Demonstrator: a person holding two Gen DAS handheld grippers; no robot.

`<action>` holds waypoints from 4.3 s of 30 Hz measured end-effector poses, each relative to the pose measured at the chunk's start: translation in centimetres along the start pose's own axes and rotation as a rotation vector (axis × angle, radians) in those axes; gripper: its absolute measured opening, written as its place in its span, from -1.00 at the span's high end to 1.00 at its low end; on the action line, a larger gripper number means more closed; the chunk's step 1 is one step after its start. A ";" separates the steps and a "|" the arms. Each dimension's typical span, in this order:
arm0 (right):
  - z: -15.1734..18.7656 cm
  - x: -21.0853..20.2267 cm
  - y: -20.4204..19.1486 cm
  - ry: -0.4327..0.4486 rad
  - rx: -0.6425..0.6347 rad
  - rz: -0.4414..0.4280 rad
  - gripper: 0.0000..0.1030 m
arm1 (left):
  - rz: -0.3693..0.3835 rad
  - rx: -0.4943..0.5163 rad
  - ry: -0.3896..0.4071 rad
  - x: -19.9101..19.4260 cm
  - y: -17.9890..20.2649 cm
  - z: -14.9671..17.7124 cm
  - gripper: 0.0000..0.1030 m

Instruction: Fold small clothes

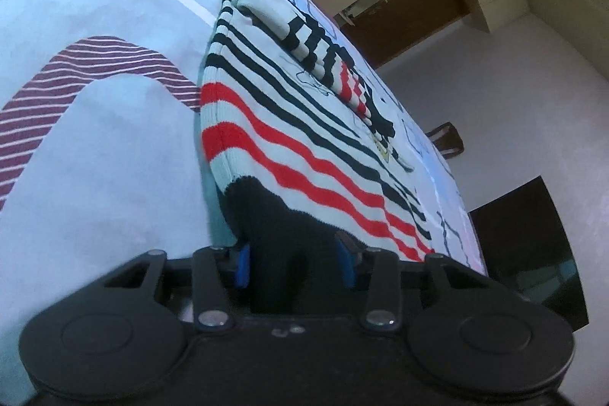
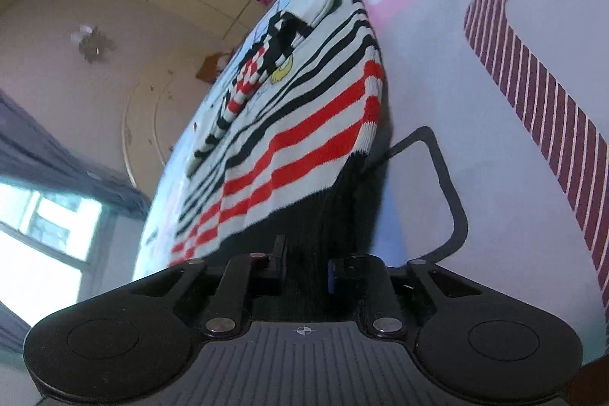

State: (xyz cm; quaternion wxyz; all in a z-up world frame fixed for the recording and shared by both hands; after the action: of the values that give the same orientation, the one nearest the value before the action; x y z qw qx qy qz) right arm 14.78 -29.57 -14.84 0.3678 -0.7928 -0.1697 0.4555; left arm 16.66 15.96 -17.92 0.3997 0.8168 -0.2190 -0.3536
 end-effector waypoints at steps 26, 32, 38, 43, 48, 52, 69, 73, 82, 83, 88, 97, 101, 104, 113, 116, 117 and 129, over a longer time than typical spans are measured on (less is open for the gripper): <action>0.2 0.1 1.2 -0.031 0.011 -0.031 0.85 | 0.070 -0.046 0.075 -0.4 -0.3 1.0 0.46; -1.4 -1.8 -0.8 0.072 -0.038 -0.084 0.90 | -0.002 0.006 0.185 -2.4 0.9 0.2 0.86; -1.9 0.6 -0.2 0.022 -0.099 0.078 0.90 | -0.162 0.044 0.146 -1.4 0.5 0.5 0.87; -5.3 -2.3 -3.3 0.140 -0.125 -0.005 0.90 | -0.102 0.077 0.222 -2.7 3.5 -2.2 0.87; -11.4 -2.3 -7.6 0.236 -0.171 -0.040 0.90 | -0.027 0.088 0.310 -1.1 6.3 -9.1 0.87; -17.7 0.5 -10.1 0.269 -0.140 -0.012 0.90 | 0.016 0.081 0.331 2.4 7.1 -15.4 0.87; -32.4 19.2 -6.2 0.111 0.017 0.096 0.89 | -0.016 -0.055 0.136 17.0 -2.7 -27.5 0.47; -33.9 20.6 -5.8 0.146 0.010 0.124 0.74 | 0.032 -0.038 0.184 17.6 -2.8 -29.5 -0.49; -34.3 17.8 -6.1 0.235 -0.221 0.216 -0.26 | -0.168 0.299 0.034 18.3 -1.2 -30.3 -0.22; -33.9 18.5 -6.4 0.209 -0.282 0.243 -0.17 | -0.204 0.343 -0.006 19.1 -1.0 -30.1 -0.11; -31.7 22.5 -7.7 0.098 -0.536 0.379 0.20 | -0.360 0.571 -0.169 22.8 -0.2 -28.5 0.33; -30.4 21.3 -10.7 0.235 -0.762 0.479 0.93 | -0.344 0.640 -0.012 21.0 1.5 -29.6 0.91; -31.0 22.4 -9.2 0.209 -0.748 0.568 0.93 | -0.411 0.598 -0.042 22.9 -0.3 -30.0 0.91; -30.9 23.6 -7.0 0.181 -0.673 0.584 0.93 | -0.401 0.546 -0.033 22.9 -1.6 -29.9 0.88; -28.8 20.9 -12.8 0.244 -0.718 0.462 -0.27 | -0.338 0.712 -0.005 21.5 5.3 -26.9 -0.09; -26.2 24.6 -15.5 0.170 -0.789 0.401 0.07 | -0.287 0.733 -0.072 25.2 6.8 -24.6 -0.08; -25.2 26.2 -16.3 0.138 -0.803 0.370 0.10 | -0.281 0.724 -0.087 26.3 6.9 -24.0 -0.08; -29.8 23.8 -7.2 0.171 -0.655 0.557 -0.06 | -0.330 0.631 -0.020 21.6 -0.5 -27.4 -0.09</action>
State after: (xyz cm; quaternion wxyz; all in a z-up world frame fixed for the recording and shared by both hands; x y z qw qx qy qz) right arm 53.00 -23.11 -14.33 -0.0271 -0.9180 -0.0538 0.3919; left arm 51.46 16.05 -15.28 0.0631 0.9209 -0.1863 -0.3366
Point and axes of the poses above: each gripper's, at about its wrist camera, not at the fingertips, and x roughly the way its jaws point, y to its right, z to its underside, the point moved 6 cm from there along x, roughly the way its jaws point, and after that the axes turned 9 degrees about z, right-handed, at the moved point
